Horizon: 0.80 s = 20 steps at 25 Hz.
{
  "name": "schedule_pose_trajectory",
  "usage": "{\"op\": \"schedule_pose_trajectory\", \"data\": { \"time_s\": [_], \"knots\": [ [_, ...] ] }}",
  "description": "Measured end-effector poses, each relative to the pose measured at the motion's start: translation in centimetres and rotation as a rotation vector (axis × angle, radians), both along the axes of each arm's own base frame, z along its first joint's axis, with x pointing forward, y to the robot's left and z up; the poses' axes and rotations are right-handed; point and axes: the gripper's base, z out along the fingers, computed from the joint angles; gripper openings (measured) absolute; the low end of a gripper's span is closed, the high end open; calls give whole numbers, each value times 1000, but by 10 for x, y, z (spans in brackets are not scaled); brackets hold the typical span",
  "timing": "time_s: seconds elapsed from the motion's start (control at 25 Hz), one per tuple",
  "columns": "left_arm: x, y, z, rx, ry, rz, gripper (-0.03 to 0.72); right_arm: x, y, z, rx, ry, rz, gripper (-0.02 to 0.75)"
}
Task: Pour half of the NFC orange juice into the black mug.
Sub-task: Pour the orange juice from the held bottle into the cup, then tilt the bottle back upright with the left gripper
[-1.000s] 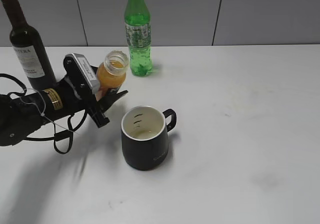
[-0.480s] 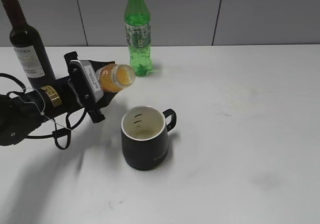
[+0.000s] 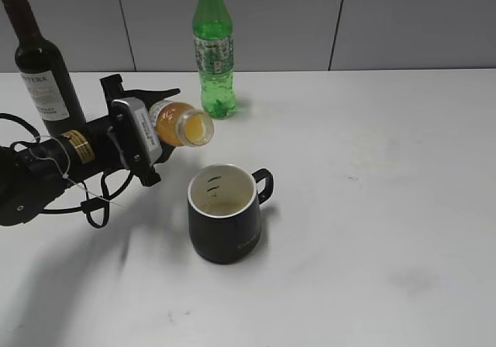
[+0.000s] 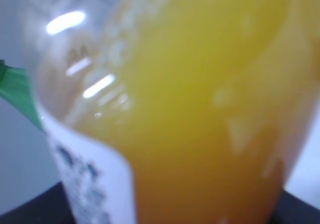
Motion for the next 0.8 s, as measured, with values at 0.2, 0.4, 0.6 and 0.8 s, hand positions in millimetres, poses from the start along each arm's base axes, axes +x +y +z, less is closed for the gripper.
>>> {"op": "schedule_pose_trajectory", "data": {
  "time_s": [0.2,0.4,0.6,0.8],
  "knots": [
    [0,0,0,61,-52,-8,468,0,0,0,0,0,0,588],
    [1,0,1,94,-85,-7,468,0,0,0,0,0,0,588],
    [2,0,1,156,-135,-12,468,0,0,0,0,0,0,588],
    [2,0,1,199,-170,-17,468,0,0,0,0,0,0,587]
  ]
}}
